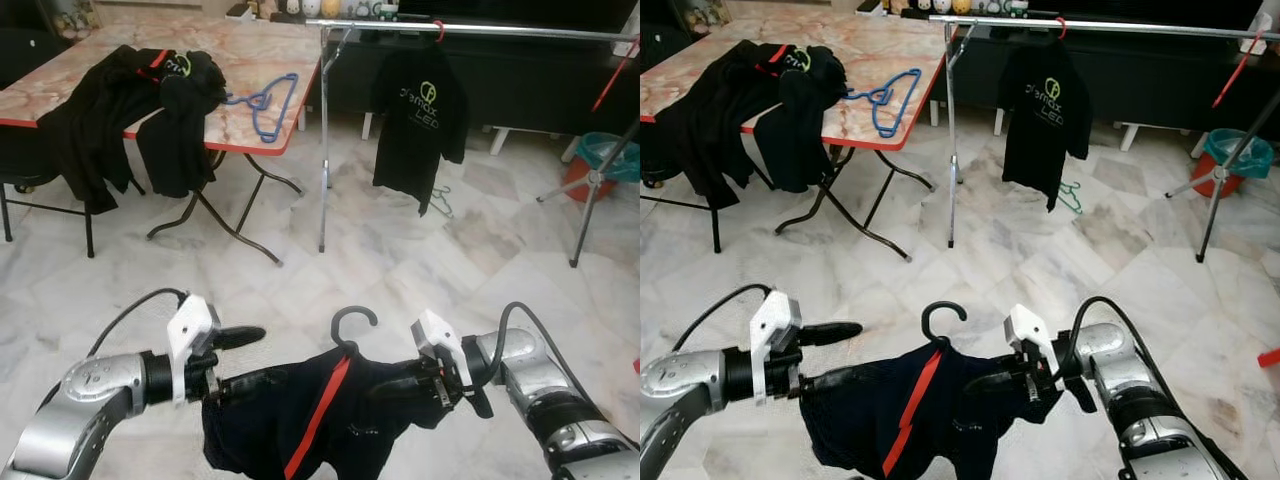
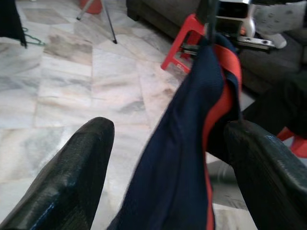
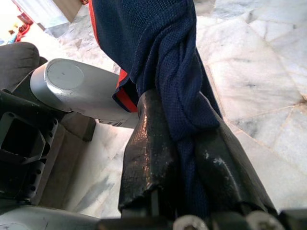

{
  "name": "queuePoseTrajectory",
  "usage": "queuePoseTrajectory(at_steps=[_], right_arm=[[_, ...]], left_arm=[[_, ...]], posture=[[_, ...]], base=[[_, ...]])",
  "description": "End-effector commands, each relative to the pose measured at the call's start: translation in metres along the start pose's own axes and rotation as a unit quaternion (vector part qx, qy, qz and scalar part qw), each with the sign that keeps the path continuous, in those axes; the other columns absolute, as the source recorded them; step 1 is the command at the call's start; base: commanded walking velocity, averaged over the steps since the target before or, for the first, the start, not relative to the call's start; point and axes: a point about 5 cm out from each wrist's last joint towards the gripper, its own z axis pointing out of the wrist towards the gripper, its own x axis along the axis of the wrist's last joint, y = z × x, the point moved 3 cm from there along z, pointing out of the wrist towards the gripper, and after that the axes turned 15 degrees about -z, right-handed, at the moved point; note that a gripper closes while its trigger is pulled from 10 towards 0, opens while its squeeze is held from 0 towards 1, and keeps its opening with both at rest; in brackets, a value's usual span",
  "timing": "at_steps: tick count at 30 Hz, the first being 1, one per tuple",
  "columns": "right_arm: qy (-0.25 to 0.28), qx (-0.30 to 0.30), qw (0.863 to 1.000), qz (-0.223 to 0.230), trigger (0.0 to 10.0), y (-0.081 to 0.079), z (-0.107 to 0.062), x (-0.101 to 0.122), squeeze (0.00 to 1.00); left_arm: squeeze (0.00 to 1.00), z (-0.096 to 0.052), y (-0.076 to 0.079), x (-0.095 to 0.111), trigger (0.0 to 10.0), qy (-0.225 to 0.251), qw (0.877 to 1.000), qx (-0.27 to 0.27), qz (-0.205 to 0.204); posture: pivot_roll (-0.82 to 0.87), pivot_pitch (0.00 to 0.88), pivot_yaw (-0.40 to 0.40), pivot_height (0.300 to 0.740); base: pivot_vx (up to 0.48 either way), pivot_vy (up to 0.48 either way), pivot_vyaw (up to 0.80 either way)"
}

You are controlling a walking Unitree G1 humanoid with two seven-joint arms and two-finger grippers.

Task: Hang hanger

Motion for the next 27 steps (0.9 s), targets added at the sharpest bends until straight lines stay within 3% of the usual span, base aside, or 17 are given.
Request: queuePoseTrajectory(at_steps=[1,17,26,27], right_arm=[[0.009,0.010,1.000,-0.021,10.0,0.001,0.000,0.007,0.00],[0.013,0.027,0.999,-0.033,10.0,0.000,0.008,0.011,0.00],[0.014,0.027,0.999,-0.033,10.0,0.000,0.008,0.012,0.00],[0.022,0.036,0.998,-0.041,10.0,-0.001,0.014,0.016,0.00]], left_arm=[[0.00,0.006,0.006,-0.003,10.0,-0.009,1.000,-0.022,-0.004],[0.00,0.026,0.003,-0.014,10.0,-0.036,0.999,-0.022,0.002],[0.00,0.027,0.003,-0.016,10.0,-0.040,0.999,-0.020,0.002],[0.00,0.034,0.002,-0.018,10.0,-0.045,0.999,-0.025,0.000]], posture=[[0.09,0.039,-0.049,0.740],[0.09,0.041,-0.048,0.740],[0.09,0.041,-0.048,0.740],[0.08,0.047,-0.048,0.740]], base=[[0.000,0.000,0.00],[0.000,0.000,0.00],[0.000,0.000,0.00],[0.000,0.000,0.00]])
